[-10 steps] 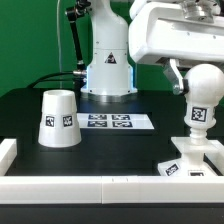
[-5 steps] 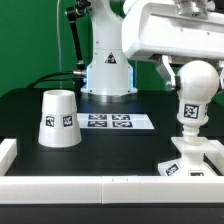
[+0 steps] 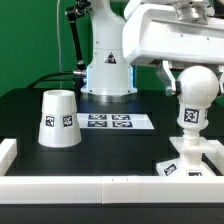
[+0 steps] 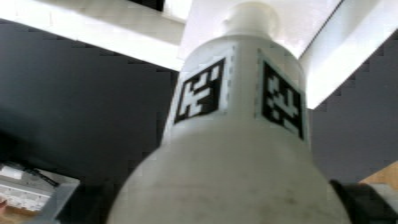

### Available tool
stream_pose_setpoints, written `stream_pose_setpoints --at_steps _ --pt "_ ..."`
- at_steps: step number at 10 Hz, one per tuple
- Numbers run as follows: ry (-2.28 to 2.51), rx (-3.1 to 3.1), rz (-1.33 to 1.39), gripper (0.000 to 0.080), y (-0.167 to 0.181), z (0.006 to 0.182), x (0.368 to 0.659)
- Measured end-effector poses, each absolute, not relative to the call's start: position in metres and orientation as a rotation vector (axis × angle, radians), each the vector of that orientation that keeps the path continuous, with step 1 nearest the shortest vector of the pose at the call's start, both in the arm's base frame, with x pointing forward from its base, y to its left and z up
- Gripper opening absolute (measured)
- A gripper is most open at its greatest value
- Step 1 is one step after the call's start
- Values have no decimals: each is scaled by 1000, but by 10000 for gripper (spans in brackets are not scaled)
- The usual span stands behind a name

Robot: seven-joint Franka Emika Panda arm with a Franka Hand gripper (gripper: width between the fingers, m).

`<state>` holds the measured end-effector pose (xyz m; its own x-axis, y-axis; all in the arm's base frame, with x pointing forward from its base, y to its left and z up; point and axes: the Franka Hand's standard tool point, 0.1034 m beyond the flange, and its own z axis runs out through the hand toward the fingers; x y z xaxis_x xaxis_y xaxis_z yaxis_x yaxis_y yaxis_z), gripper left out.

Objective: Assemble lamp

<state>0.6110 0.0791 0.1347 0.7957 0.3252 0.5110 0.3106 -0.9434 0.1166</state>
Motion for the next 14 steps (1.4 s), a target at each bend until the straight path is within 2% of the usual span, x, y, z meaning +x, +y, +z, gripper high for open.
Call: stream_pose_setpoints --at_steps 5,8,9,12,14 --pt "524 2929 901 579 79 119 601" --pt "523 2921 919 586 79 118 601" --pt "523 2921 919 678 79 118 601" --pt "523 2922 919 699 79 118 601" --pt "523 2935 884 699 77 130 600"
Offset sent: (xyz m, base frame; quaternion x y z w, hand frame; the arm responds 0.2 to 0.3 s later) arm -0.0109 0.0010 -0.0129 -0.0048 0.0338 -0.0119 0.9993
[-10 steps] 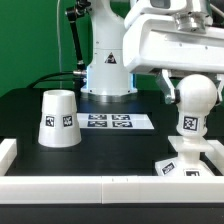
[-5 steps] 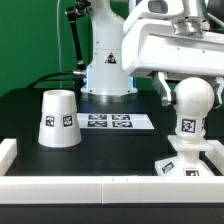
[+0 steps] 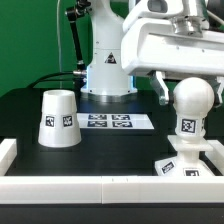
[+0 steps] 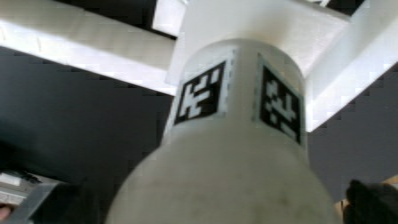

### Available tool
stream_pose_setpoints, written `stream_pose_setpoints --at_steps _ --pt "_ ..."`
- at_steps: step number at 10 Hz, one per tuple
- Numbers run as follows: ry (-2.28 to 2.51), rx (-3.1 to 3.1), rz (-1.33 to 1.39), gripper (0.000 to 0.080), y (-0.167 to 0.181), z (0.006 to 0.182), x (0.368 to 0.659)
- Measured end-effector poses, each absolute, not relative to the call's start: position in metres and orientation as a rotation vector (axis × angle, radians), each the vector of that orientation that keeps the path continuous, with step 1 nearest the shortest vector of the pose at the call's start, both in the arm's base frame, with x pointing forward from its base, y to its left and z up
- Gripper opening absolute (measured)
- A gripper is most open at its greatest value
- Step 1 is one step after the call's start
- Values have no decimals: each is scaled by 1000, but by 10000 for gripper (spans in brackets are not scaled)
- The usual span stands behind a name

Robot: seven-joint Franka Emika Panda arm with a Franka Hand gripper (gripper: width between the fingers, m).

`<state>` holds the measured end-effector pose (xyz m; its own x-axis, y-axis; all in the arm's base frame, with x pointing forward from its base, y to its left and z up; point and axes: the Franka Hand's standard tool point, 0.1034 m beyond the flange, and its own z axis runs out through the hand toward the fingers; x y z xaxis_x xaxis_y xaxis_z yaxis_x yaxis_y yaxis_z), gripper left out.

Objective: Assemble lamp

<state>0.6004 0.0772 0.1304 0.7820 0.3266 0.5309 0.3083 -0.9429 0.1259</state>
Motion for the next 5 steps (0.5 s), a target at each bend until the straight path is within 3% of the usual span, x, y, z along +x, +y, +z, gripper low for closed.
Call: stream_pose_setpoints --at_steps 2,5 --pt "526 2933 889 699 77 139 601" --pt "527 2937 876 699 77 135 600"
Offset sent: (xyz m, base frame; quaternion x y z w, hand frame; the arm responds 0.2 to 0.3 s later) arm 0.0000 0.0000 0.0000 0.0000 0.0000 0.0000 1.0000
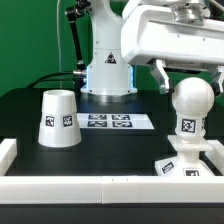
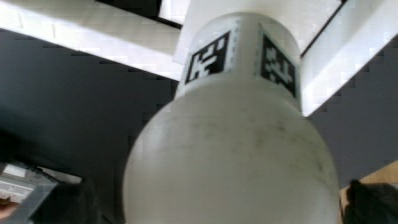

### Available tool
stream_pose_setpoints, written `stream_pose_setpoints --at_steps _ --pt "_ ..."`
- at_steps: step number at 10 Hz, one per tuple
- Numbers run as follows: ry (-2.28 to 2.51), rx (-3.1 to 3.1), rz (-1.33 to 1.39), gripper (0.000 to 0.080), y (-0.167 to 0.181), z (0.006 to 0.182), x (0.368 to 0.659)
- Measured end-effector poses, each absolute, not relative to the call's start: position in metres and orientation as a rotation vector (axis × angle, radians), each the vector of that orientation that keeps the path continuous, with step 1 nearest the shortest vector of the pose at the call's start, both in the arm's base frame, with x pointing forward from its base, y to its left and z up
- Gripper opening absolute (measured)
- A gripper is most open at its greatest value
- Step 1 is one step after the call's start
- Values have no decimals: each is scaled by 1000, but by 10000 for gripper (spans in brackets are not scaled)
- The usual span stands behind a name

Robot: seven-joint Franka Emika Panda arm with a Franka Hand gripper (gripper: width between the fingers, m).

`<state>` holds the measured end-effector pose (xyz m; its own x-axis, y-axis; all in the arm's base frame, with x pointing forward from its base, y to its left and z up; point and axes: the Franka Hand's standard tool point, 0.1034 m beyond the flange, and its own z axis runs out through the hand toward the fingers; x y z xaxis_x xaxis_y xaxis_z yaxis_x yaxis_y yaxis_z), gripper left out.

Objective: Assemble lamp

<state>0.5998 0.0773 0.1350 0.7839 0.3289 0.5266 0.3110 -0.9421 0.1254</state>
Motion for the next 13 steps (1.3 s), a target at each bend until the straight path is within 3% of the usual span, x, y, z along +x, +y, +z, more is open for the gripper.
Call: stream_pose_setpoints --at_steps 3,9,13 --pt "532 2983 741 699 77 128 596" --pt "563 3114 102 699 81 130 599" --pt "565 3114 99 699 74 125 605"
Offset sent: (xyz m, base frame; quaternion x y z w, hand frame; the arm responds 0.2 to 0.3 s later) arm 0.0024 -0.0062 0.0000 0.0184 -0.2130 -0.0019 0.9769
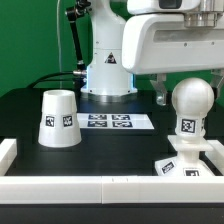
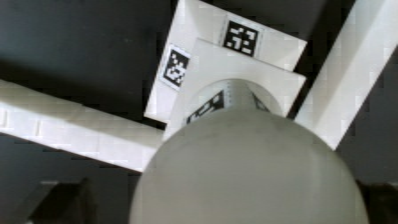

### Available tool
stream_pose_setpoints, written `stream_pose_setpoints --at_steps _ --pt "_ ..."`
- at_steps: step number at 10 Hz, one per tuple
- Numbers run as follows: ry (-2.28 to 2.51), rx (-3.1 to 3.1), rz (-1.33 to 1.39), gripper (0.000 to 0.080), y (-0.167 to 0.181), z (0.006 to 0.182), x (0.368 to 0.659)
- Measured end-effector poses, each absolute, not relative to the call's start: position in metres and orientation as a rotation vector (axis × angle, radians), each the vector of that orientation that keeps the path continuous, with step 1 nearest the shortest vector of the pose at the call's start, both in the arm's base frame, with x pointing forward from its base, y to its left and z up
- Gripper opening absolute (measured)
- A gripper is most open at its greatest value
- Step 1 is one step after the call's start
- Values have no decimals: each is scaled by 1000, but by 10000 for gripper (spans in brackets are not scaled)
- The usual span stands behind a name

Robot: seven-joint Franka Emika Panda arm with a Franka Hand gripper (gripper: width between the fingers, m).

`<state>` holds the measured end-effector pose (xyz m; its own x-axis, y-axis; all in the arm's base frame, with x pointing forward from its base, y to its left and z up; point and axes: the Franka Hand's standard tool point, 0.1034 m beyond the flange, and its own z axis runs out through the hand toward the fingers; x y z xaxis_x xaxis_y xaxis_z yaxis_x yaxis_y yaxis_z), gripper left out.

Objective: Assemble lamp

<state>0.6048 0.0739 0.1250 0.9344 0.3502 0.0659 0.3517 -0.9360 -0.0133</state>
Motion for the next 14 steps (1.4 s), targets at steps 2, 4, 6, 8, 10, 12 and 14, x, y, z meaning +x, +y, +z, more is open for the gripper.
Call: stream_pose_setpoints --at_steps 2,4,6,8,10,12,14 --pt "-556 -3065 -108 699 81 119 599" --pt "-546 -3066 -107 588 82 118 598" --pt "-513 -3071 -106 577 82 118 598" --pt "-278 -3094 -102 577 83 118 598" --pt "108 -3097 -97 577 90 120 597" --pt "459 -3059 -85 578 97 119 596" --pt "692 -3010 -78 578 100 117 594"
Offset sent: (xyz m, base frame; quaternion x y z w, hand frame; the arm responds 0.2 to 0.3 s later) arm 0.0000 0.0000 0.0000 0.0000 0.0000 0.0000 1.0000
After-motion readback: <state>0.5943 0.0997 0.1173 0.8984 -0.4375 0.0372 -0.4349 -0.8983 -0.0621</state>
